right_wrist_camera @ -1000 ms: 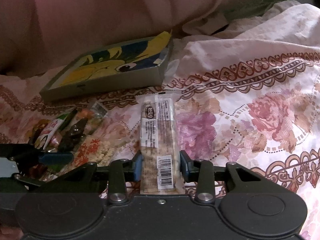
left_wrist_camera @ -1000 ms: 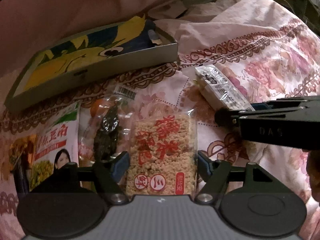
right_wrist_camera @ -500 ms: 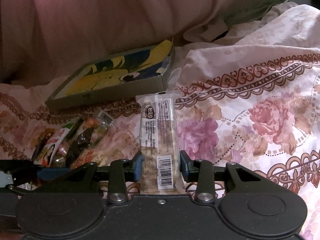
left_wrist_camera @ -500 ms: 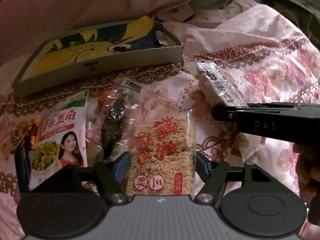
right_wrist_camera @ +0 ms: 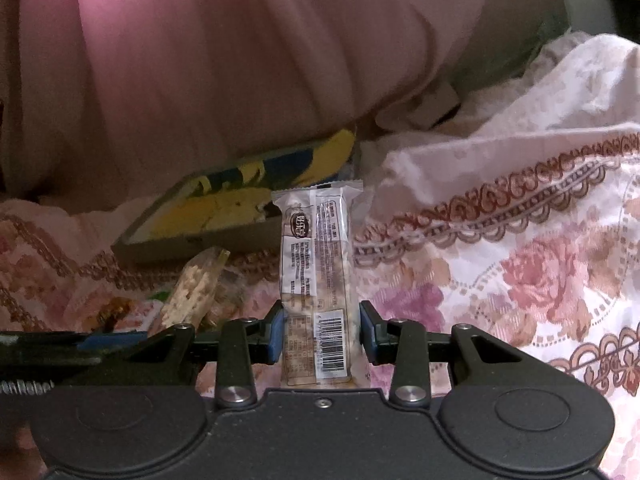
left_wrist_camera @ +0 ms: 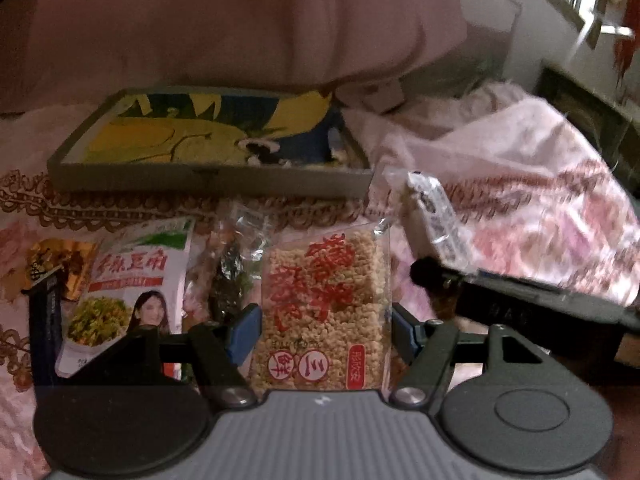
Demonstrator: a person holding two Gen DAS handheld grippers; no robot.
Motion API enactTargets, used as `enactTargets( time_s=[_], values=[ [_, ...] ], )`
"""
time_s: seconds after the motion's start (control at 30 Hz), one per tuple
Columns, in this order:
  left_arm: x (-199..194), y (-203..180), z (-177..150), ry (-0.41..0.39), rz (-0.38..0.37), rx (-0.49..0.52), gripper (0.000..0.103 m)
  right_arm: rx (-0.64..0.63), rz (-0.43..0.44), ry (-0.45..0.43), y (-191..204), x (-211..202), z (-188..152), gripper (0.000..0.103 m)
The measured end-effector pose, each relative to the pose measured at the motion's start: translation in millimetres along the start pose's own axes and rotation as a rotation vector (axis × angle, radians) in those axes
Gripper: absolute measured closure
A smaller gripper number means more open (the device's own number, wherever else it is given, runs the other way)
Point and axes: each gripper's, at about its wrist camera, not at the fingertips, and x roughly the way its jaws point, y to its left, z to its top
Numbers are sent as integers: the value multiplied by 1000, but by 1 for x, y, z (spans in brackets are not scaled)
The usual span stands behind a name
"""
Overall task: Organize snacks
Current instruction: 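Close the left gripper on the rice-cracker pack and lift it, then carry both packs into the cardboard box and open both grippers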
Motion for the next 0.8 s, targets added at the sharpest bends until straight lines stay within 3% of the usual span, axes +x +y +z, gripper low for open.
enactTargets(
  time_s=[0.23, 0.47, 0.8],
  values=[
    [-6, -2, 20, -62, -35, -35, 31, 1, 9, -49, 0, -3, 3, 63],
    [-5, 2, 56, -154, -16, -44, 31, 36, 18, -81, -2, 1, 9, 63],
    [28, 21, 113, -252, 76, -59, 31, -26, 58, -273, 17, 55, 65, 63]
  ],
)
